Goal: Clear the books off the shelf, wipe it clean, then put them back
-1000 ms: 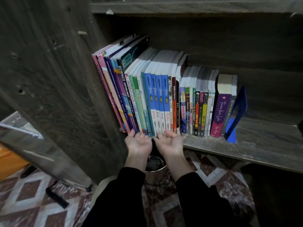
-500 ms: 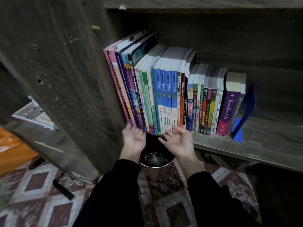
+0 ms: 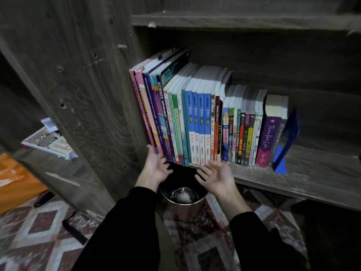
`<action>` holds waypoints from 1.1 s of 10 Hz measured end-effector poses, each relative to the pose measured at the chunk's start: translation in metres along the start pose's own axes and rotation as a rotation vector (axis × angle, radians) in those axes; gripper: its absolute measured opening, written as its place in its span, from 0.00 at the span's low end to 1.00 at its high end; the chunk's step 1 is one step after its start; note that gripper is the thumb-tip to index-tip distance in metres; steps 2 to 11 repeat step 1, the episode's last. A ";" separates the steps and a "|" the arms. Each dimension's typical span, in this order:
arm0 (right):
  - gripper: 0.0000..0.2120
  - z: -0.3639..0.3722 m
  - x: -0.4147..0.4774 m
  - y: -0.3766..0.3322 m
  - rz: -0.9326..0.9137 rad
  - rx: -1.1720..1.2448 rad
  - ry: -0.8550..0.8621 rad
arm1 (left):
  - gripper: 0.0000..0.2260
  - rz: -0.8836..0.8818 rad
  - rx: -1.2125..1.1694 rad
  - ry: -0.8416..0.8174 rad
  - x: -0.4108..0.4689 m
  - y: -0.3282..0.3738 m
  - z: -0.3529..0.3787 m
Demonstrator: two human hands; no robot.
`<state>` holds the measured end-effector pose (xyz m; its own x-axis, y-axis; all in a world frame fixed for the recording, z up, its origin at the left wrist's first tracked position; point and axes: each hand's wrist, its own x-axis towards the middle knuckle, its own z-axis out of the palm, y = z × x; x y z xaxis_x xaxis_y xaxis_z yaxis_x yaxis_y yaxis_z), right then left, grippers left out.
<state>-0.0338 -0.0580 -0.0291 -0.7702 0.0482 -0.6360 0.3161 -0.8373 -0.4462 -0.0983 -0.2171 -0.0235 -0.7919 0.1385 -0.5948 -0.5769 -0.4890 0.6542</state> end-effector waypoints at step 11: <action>0.11 -0.012 -0.006 -0.008 0.006 -0.037 0.042 | 0.34 0.010 -0.019 0.077 0.000 -0.010 0.012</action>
